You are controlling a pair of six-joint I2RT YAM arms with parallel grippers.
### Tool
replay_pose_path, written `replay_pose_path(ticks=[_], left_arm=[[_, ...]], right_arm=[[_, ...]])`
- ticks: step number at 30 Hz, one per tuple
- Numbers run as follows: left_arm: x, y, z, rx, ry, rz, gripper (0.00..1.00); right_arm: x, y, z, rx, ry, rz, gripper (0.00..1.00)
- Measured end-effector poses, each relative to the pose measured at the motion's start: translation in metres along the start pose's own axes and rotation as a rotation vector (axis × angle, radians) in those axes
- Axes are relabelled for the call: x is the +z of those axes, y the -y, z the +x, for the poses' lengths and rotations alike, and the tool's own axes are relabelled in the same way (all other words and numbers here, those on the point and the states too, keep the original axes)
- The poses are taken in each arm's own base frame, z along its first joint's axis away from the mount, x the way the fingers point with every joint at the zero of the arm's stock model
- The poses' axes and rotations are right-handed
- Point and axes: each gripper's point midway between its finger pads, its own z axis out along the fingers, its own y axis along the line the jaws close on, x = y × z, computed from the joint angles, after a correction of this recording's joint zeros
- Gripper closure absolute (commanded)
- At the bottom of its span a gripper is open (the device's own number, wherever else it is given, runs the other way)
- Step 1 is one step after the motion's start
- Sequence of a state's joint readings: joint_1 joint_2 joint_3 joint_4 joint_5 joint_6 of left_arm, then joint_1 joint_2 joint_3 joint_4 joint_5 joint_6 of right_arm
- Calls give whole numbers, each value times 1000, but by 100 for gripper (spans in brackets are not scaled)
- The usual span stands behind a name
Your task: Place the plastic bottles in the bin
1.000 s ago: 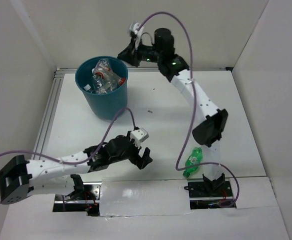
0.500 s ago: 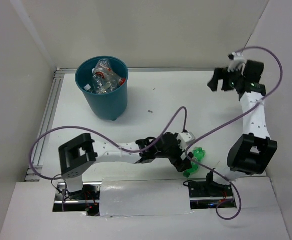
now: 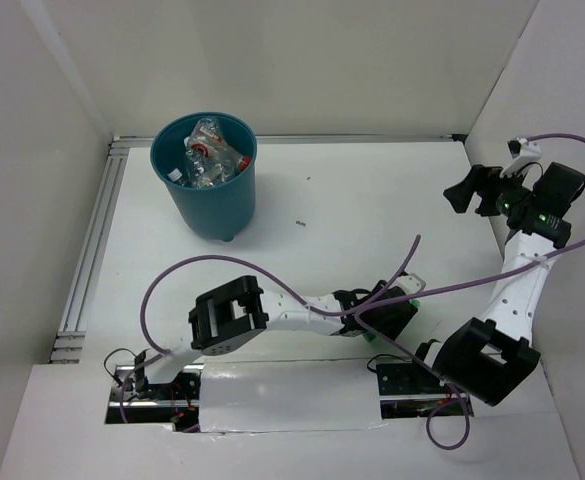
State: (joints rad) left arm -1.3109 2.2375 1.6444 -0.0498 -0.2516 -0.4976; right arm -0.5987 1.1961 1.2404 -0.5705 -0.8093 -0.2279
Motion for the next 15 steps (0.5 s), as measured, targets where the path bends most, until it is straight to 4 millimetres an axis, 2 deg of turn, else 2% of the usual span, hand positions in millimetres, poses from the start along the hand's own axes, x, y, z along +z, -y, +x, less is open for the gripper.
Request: replay_pose_path(ticks=[3,5,6,7,9,11,12,13,14,15], left_arm=[[-2,-12,3,-1,-1,-75,84],[-7,-23,9,-3,-2,-125,96],[-11,-27,10,-1,-2,-145,98],[-17,-35,14,4,-7,-169,100],[-35,-52,21,14,-20,-216,100],[-55,-71,20,14,-26,-251,100],[-78,-97,7,1,-17,-292,100],[-80,-99,5,0,-14,-295,100],[-94,-115,-12,-27,15,-314,100],[-107,-130,-30,-43,47,-330,100]], right_arm=[[4,1,8,35,-14,-28,5],[6,0,12,52,-21,-46,19],[7,-2,13,57,-22,-59,32],[7,-4,13,60,-19,-70,64],[6,-9,11,69,-11,-99,91],[6,-12,9,73,-1,-118,90],[6,-14,10,77,3,-128,62],[6,-16,12,83,4,-138,61],[6,-18,15,92,6,-148,34],[6,-20,17,110,6,-158,31]])
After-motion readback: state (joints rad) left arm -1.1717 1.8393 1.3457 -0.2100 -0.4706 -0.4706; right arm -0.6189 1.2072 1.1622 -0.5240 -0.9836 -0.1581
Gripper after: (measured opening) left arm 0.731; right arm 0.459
